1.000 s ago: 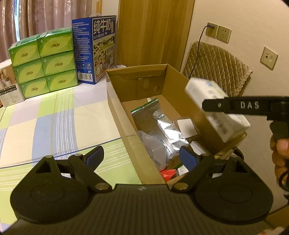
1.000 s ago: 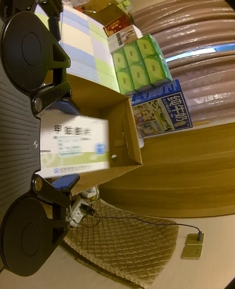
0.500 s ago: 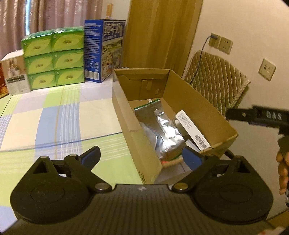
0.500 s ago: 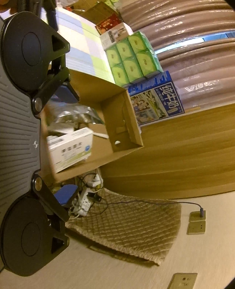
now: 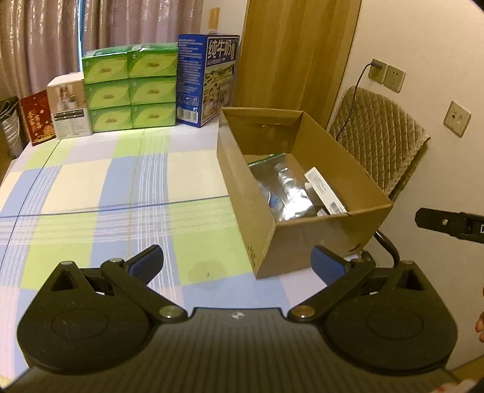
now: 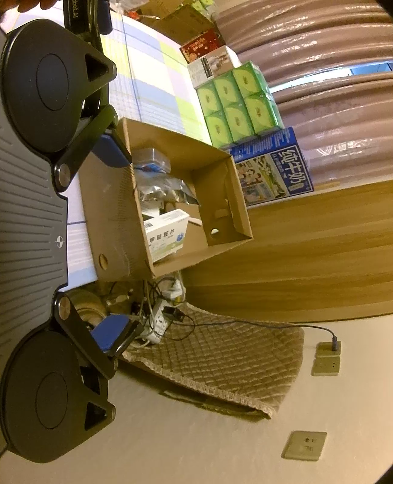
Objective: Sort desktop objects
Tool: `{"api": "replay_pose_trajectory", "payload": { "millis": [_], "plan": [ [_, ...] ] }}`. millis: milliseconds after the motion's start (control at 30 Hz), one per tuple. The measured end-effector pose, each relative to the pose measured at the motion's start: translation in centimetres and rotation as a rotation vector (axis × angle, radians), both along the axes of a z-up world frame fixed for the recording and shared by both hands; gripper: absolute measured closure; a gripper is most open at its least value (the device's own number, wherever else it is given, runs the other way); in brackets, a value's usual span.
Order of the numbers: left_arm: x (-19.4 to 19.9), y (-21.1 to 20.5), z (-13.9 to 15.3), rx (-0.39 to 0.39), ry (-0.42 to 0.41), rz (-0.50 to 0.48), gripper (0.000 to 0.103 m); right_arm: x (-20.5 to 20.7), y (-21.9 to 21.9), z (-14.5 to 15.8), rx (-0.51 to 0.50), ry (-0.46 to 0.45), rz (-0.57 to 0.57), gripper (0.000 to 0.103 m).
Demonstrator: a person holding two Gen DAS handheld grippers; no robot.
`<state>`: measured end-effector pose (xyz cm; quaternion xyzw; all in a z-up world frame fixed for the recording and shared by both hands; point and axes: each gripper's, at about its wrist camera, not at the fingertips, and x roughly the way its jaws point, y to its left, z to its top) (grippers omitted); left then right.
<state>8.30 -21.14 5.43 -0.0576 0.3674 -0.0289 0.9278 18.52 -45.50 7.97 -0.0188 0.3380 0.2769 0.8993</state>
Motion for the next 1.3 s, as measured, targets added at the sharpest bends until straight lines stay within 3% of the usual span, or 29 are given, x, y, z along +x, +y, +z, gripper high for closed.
{"api": "replay_pose_trajectory", "payload": {
  "millis": [233, 467, 667, 1300],
  "plan": [
    [-2.2, -0.1, 1.8, -0.030, 0.013, 0.040, 0.001, -2.3, -0.3, 1.6, -0.019, -0.035, 0.035, 0.002],
    [-3.8, -1.3, 4.0, 0.036, -0.012, 0.083, 0.001, -3.9, -0.6, 3.1, -0.019, -0.056, 0.049, 0.002],
    [-4.5, -1.7, 5.2, 0.012, -0.022, 0.085, 0.001, -4.7, -0.8, 4.1, -0.022, -0.072, 0.062, 0.002],
    [-4.0, -2.5, 5.2, 0.025, -0.018, 0.092, 0.001, -4.8, -1.0, 4.4, -0.024, -0.075, 0.066, 0.002]
  ]
}}
